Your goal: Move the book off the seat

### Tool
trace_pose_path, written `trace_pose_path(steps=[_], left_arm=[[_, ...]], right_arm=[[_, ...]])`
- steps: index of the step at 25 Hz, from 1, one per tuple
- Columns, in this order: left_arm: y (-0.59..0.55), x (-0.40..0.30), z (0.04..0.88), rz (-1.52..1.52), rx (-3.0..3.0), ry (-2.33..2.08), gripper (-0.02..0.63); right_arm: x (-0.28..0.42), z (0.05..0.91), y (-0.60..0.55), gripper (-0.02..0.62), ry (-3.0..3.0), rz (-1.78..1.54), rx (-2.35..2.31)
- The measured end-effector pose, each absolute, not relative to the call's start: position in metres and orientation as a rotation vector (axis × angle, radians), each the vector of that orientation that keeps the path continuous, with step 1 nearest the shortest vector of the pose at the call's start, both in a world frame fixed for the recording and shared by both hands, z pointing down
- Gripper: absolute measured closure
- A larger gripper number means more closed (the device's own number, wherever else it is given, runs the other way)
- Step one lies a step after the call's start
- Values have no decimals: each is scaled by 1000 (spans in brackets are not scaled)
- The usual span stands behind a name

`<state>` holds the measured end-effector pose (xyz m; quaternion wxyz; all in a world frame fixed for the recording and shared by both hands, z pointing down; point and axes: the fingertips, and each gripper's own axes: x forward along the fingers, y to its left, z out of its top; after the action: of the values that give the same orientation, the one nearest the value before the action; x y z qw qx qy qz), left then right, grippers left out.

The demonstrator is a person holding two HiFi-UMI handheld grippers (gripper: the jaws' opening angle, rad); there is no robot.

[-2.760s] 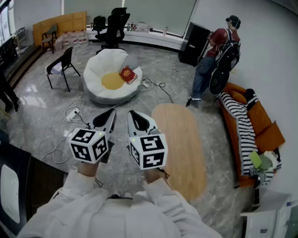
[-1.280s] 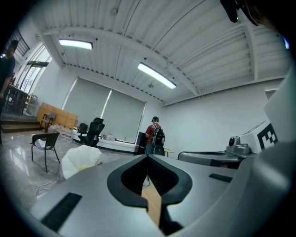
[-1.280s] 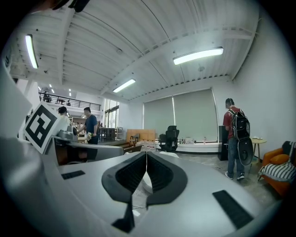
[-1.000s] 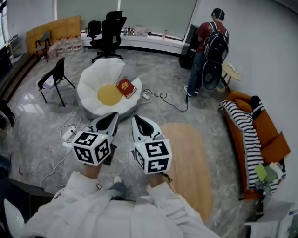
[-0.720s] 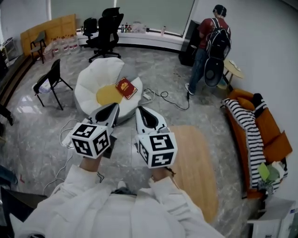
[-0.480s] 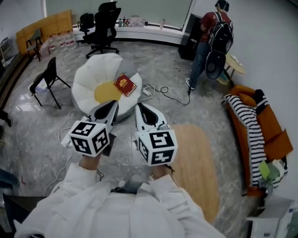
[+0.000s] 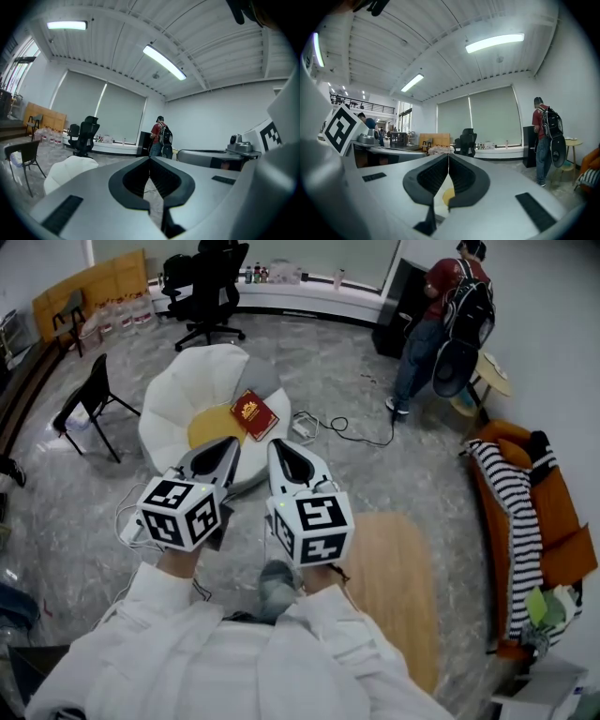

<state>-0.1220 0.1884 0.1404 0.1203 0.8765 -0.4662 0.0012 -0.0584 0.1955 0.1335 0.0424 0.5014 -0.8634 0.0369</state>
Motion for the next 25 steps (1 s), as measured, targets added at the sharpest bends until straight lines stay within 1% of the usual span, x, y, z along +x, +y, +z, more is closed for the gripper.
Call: trace_pose_path(steps=[9, 15, 19, 25], left_arm=[[46, -79, 113, -23, 2533, -1434, 601], [-12, -68, 128, -27, 2478, -1485, 601], [-31, -65, 151, 18, 2432, -1478, 601], [-76, -68, 171, 6, 2387, -1472, 601]], right_arm=[[-10, 105, 54, 583, -2667, 73, 1451], [15, 118, -12, 583, -2687, 106, 1410], [18, 135, -36, 583, -2696, 167, 1384], [5, 157, -77, 583, -2686, 207, 1309]])
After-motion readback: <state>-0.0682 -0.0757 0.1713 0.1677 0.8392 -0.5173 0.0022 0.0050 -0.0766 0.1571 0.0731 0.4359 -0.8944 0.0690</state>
